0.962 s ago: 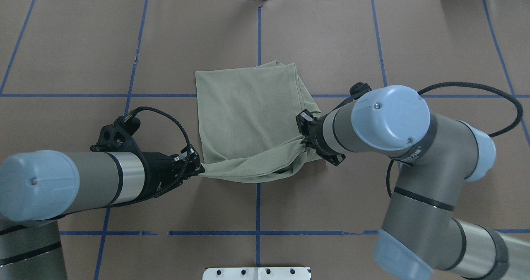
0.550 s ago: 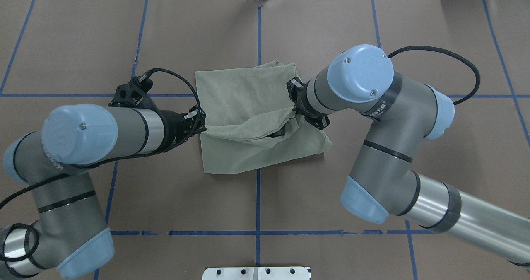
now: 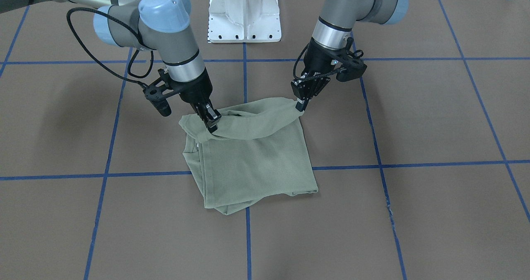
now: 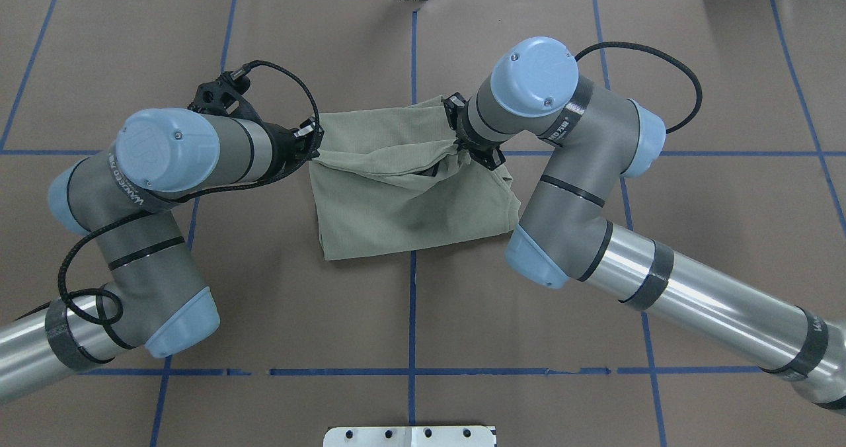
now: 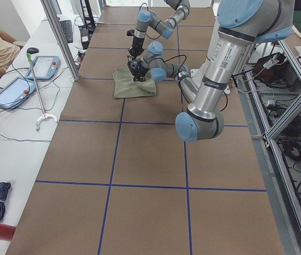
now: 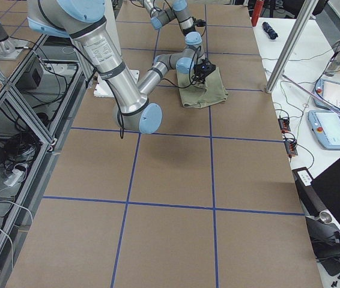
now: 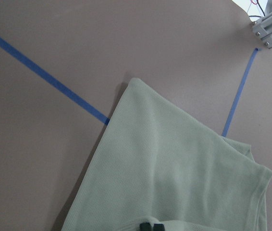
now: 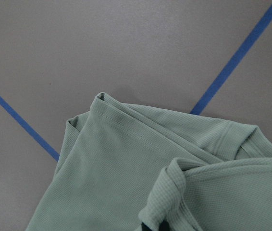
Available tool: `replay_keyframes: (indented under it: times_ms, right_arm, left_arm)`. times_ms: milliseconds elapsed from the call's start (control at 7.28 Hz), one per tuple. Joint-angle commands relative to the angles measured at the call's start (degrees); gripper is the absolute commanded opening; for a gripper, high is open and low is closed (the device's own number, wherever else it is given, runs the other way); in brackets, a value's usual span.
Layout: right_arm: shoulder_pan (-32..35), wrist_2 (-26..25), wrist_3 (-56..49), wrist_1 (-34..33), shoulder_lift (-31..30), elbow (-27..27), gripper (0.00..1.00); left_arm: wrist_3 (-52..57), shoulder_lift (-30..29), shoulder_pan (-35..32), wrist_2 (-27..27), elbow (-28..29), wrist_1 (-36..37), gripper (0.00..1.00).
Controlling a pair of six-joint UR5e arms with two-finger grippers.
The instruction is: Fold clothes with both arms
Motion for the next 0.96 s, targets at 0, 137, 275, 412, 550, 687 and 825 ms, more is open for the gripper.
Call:
replay_keyframes:
  times_ms: [0, 137, 275, 412, 550, 687, 825]
  right_arm:
    - [0.9, 0.4, -0.2, 3.9, 2.4, -6.1, 0.00]
    - [0.9, 0.4, -0.2, 6.5, 2.6, -8.2, 0.00]
    - [0.9, 0.4, -0.5, 7.8, 2.5, -9.6, 0.00]
    - [1.2, 0.4, -1.7, 8.8, 2.5, -10.4, 0.00]
    - [1.2, 0.3, -5.3, 11.0, 2.4, -13.3, 0.64]
    - [2.8, 0.5, -13.7, 16.4, 2.4, -17.6, 1.00]
    - [5.7, 3.8, -23.0, 16.8, 1.6, -18.2, 1.00]
  left_arm:
    - [1.1, -2.2, -2.3, 0.0, 6.9, -4.2, 0.00]
    - [1.0, -3.9, -2.3, 0.1, 9.0, -4.4, 0.00]
    - [0.9, -4.5, -2.3, 0.1, 10.8, -4.4, 0.00]
    - [1.0, -5.6, -2.3, 0.4, 14.9, -7.1, 0.00]
    - [1.1, -5.7, -2.9, 0.6, 19.5, -11.7, 0.00]
    - [3.2, -5.7, -5.2, 0.6, 23.4, -16.3, 0.41]
    - [7.6, -5.6, -6.7, 0.5, 24.7, -18.0, 0.50]
